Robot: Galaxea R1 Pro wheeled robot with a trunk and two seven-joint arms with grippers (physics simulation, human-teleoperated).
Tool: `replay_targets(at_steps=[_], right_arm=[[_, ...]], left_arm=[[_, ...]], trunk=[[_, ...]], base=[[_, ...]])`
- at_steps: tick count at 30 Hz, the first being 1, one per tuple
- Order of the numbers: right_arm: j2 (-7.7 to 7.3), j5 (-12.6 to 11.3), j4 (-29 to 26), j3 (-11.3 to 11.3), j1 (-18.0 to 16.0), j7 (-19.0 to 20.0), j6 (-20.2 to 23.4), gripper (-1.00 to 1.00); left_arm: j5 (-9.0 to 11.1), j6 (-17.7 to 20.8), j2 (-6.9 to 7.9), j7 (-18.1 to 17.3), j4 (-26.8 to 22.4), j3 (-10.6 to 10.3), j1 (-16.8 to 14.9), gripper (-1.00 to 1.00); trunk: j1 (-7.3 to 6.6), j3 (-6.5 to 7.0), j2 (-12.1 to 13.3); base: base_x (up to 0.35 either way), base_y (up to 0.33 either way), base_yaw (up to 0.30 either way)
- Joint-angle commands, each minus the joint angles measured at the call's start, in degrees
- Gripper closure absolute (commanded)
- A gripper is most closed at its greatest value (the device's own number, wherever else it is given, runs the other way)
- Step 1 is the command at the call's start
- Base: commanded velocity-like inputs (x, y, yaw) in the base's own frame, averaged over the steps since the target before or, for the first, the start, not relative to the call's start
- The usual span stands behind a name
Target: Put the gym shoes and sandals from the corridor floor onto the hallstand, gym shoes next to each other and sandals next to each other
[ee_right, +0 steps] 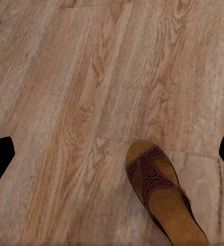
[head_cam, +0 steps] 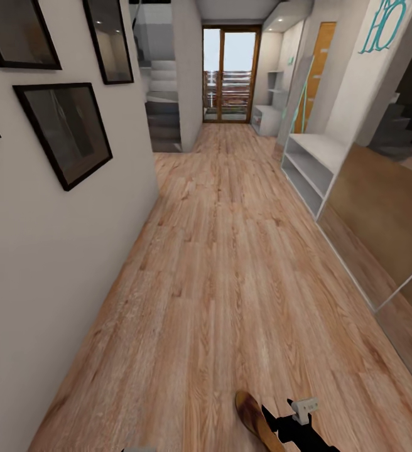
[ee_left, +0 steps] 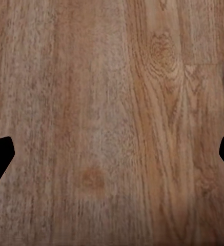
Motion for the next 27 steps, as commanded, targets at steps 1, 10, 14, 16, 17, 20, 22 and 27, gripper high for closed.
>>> replay_targets(at_steps=[1,10,14,16,17,20,22,27], right_arm=[[0.00,0.0,0.0,0.0,0.0,0.0,0.0,-1.00],[0.00,0.0,0.0,0.0,0.0,0.0,0.0,-1.00],[0.00,0.0,0.0,0.0,0.0,0.0,0.0,-1.00],[0.00,0.0,0.0,0.0,0.0,0.0,0.0,-1.00],[0.00,0.0,0.0,0.0,0.0,0.0,0.0,-1.00],[-0.17,0.2,0.0,0.1,0.0,-0.2,0.0,-1.00],[-0.17,0.2,0.0,0.1,0.0,-0.2,0.0,-1.00],[-0.18,0.2,0.0,0.1,0.0,-0.2,0.0,-1.00]], left_arm=[[0.0,0.0,0.00,0.0,0.0,0.0,0.0,-1.00],[0.0,0.0,0.00,0.1,0.0,0.0,0.0,-1.00],[0.0,0.0,0.00,0.1,0.0,0.0,0.0,-1.00],[0.0,0.0,0.00,0.1,0.0,0.0,0.0,-1.00],[0.0,-0.1,0.00,0.1,0.0,0.0,0.0,-1.00],[-0.1,0.0,0.00,0.2,0.0,0.0,0.0,-1.00],[-0.1,0.0,0.00,0.2,0.0,0.0,0.0,-1.00],[-0.1,0.0,0.00,0.2,0.0,0.0,0.0,-1.00]], trunk=[[0.00,0.00,0.0],[0.00,0.00,0.0],[0.00,0.00,0.0],[0.00,0.00,0.0],[0.00,0.00,0.0],[0.00,0.00,0.0],[0.00,0.00,0.0],[0.00,0.00,0.0]], base=[[-0.200,-0.148,0.135],[-0.173,-0.145,0.197],[-0.032,-0.030,0.064],[-0.014,-0.013,0.028],[-0.008,-0.007,0.016],[0.000,0.000,0.000],[0.000,0.000,0.000],[0.000,0.000,0.000]])
